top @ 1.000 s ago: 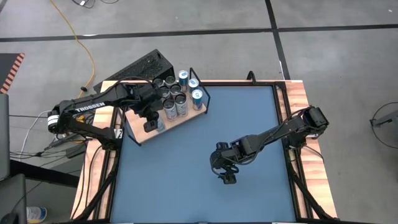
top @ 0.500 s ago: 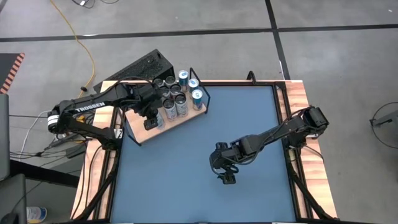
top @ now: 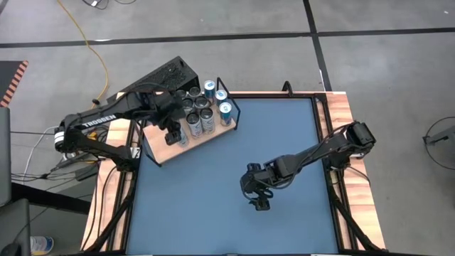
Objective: Place canned beverage on shelf
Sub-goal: Return to Home Position
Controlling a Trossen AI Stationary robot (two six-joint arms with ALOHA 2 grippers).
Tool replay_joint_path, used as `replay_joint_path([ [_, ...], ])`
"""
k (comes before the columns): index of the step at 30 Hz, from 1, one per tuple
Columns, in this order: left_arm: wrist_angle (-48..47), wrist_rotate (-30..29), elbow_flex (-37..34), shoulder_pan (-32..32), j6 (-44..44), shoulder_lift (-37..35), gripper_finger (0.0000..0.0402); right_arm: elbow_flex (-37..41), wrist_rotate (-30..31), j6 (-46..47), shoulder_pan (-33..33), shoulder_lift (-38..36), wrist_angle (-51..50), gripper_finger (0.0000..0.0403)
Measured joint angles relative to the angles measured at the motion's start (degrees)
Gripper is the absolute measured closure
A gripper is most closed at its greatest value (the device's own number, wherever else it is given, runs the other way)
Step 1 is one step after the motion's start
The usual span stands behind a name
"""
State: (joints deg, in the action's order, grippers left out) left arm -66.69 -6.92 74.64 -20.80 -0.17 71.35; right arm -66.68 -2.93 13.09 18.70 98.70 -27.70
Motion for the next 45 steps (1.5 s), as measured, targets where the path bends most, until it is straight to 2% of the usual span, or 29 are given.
replay_joint_path([
  [8,-1.11,0.99,4.28,0.28,-2.70,0.04,0.0095,1.93,0.02,1.85,0.06,0.02,1.70,0.0046],
  [12,-7.05,1.27,11.21,3.05,-6.06,0.04,0.0095,1.93,0.01,1.87,0.42,0.02,1.70,0.0046],
  [14,-11.30,-1.17,15.10,5.73,-9.27,0.04,0.0095,1.93,0.01,1.89,0.57,0.02,1.71,0.0046],
  [17,-16.08,-6.56,19.22,11.68,-17.02,-0.13,0.0095,1.93,0.02,1.90,0.88,0.02,3.90,0.0046],
  [19,-15.87,-8.75,20.25,16.86,-22.40,-0.58,0.0095,1.93,0.04,1.42,1.20,0.02,7.94,0.0046],
  [22,-9.50,-12.59,19.81,26.84,-25.98,-1.62,0.0095,1.49,0.02,-0.26,1.14,0.02,16.44,0.0046],
  [25,1.76,-20.62,19.69,37.66,-24.10,-1.75,0.0095,-3.01,-0.23,0.40,0.62,-0.36,18.64,0.0046],
  [28,15.47,-25.82,19.66,47.55,-16.73,-1.75,0.0095,-10.24,-0.22,-0.26,0.50,-3.18,14.16,0.0046],
  [30,23.13,-24.98,19.69,53.16,-9.99,-1.62,0.0095,-15.99,-0.23,-3.69,0.78,-5.64,7.79,0.0046],
  [33,26.65,-22.54,19.66,59.02,1.98,-1.33,0.0095,-25.63,-0.22,-10.48,1.76,-9.39,-5.48,0.0046],
  [36,27.40,-22.83,19.64,62.19,2.77,-1.40,0.0095,-33.41,1.12,-12.64,1.93,-13.47,-16.49,0.0046],
  [41,24.05,-23.57,19.64,63.54,-1.12,-4.91,0.0095,-34.76,8.07,-18.33,2.33,-24.11,-18.12,0.0046],
  [45,23.25,-23.82,17.06,63.54,-3.34,-10.41,0.0095,-28.93,10.72,-16.98,1.80,-35.56,-19.96,0.0046],
])
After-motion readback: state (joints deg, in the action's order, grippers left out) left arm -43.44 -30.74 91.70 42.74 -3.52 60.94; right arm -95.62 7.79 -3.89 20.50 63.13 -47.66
